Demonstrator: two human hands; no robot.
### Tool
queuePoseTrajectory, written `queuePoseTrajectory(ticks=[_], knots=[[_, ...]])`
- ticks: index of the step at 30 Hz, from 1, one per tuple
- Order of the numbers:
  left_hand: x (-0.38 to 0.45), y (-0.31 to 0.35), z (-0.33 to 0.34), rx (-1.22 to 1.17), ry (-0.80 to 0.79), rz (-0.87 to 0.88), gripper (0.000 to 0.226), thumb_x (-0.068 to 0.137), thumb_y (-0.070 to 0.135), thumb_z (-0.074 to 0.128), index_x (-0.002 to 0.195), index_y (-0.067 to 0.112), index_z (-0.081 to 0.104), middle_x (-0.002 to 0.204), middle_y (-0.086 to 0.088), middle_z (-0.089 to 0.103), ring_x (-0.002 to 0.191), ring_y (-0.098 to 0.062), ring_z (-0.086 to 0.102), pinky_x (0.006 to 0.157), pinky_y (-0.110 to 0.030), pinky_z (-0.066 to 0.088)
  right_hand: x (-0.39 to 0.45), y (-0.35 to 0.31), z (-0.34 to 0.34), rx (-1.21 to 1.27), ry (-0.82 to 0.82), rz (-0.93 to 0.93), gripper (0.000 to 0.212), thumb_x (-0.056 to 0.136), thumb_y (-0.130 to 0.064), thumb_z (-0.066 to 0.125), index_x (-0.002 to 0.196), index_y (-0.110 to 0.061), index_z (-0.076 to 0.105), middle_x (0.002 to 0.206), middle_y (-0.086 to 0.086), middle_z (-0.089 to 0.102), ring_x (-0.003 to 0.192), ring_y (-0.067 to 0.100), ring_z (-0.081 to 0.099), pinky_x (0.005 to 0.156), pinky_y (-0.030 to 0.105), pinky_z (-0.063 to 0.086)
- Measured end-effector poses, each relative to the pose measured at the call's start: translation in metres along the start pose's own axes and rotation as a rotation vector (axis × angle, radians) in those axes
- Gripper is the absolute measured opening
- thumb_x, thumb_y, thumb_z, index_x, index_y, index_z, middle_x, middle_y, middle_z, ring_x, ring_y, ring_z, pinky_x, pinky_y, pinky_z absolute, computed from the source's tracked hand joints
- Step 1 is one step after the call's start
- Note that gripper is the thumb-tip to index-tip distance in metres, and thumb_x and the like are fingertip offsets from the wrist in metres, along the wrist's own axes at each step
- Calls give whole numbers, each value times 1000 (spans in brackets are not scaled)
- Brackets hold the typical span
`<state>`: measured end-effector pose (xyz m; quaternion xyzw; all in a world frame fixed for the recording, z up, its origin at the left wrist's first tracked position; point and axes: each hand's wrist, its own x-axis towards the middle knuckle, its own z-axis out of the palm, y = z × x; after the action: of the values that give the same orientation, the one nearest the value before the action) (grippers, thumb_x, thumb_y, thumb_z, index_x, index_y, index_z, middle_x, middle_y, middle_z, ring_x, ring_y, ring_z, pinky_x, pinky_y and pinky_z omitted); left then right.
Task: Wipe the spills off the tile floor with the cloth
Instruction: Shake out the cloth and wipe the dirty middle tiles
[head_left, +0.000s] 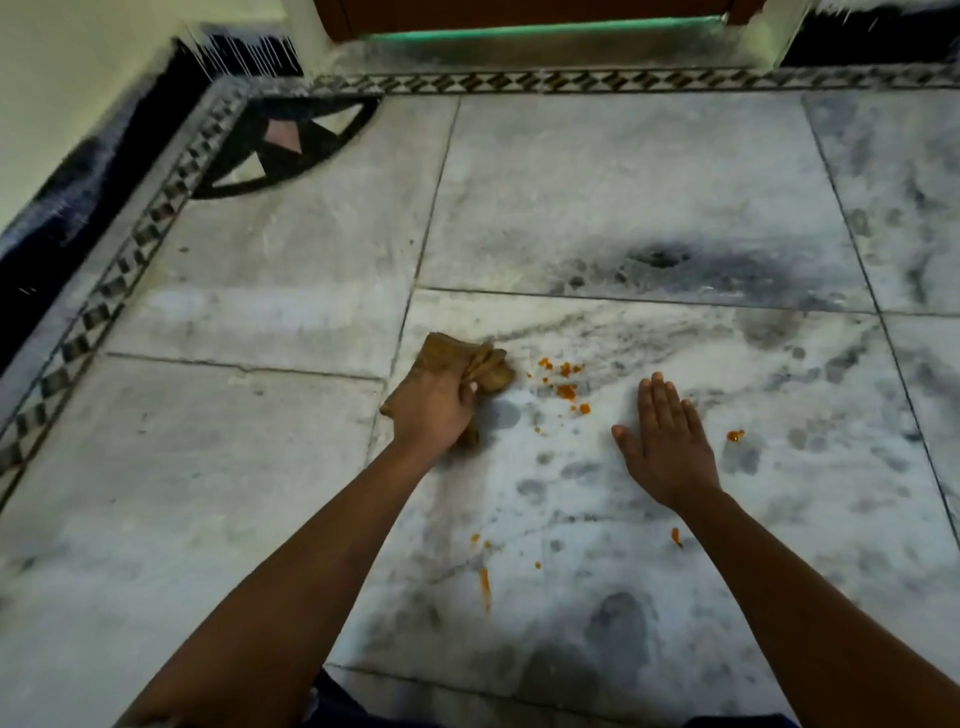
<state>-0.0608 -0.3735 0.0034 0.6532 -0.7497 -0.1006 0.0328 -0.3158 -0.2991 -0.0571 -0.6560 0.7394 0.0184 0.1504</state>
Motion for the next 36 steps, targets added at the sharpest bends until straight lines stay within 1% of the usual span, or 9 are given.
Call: queuePoseTrajectory(ticks=[3, 6, 8, 11, 18, 22, 27, 32, 36], knots=[[4, -5, 27, 15, -10, 133, 50, 89, 47, 35, 127, 22, 56, 126, -14, 57, 114, -35, 51, 89, -41, 35, -1, 4, 11, 34, 19, 28, 90, 78, -62, -3, 147, -4, 0, 157, 14, -2, 145, 24, -1, 115, 33, -4], [15, -22, 45, 65, -49, 142, 75, 76, 70, 19, 140, 37, 37, 156, -5, 19, 143, -27, 14, 107, -46, 5, 0, 5, 17, 41, 40, 21, 87, 82, -60, 1, 147, -4, 2, 156, 14, 0, 145, 25, 0, 114, 34, -3], [25, -20, 54, 59, -88, 94, 80, 72, 76, 12, 145, 43, 16, 159, 1, 2, 146, -23, -3, 111, -49, -2, 1, 7, 17, 50, 41, 12, 85, 82, -60, 1, 147, -5, 1, 156, 13, -3, 145, 23, -3, 113, 32, -7], [48, 4, 56, 45, -125, 46, 75, 79, 75, 19, 146, 43, 6, 159, 1, -6, 145, -25, -10, 112, -54, -4, 1, 8, 18, 66, 50, -2, 84, 83, -60, 3, 147, -6, -1, 156, 12, -4, 143, 18, -8, 112, 31, -10], [12, 16, 64, 91, -118, 381, 69, 81, 69, 16, 144, 43, 6, 158, 2, 3, 146, -26, 1, 112, -48, -8, 1, 9, 19, 85, 79, -15, 87, 85, -65, 3, 147, -5, 4, 156, 13, 1, 144, 24, 0, 112, 31, -6], [9, -18, 59, 81, -72, 278, 66, 82, 65, 21, 144, 42, 19, 157, 2, 12, 145, -25, 10, 112, -51, 2, 1, 9, 18, 95, 76, -15, 82, 85, -60, 7, 147, -6, 0, 156, 11, -4, 141, 17, -10, 112, 29, -12], [68, 15, 53, 110, -156, 140, 67, 87, 66, 25, 147, 38, 13, 159, 0, -1, 145, -26, -3, 112, -56, -4, 2, 10, 20, 85, 81, -31, 85, 85, -64, 1, 147, -6, 1, 152, 6, -11, 142, 18, -9, 112, 29, -12], [22, 45, 67, 156, -162, 363, 66, 85, 63, 11, 147, 39, 5, 158, -3, 5, 146, -26, 3, 112, -52, -6, 1, 8, 20, 105, 75, -16, 82, 86, -62, 6, 147, -7, 0, 153, 6, -9, 144, 21, -6, 113, 31, -9], [-9, 3, 68, 140, -83, 383, 66, 90, 62, 16, 147, 28, 18, 155, -5, 22, 142, -27, 21, 112, -45, 2, 1, 10, 20, 118, 77, -30, 90, 82, -69, -6, 147, -6, 0, 151, 5, -12, 141, 17, -10, 113, 31, -9]])
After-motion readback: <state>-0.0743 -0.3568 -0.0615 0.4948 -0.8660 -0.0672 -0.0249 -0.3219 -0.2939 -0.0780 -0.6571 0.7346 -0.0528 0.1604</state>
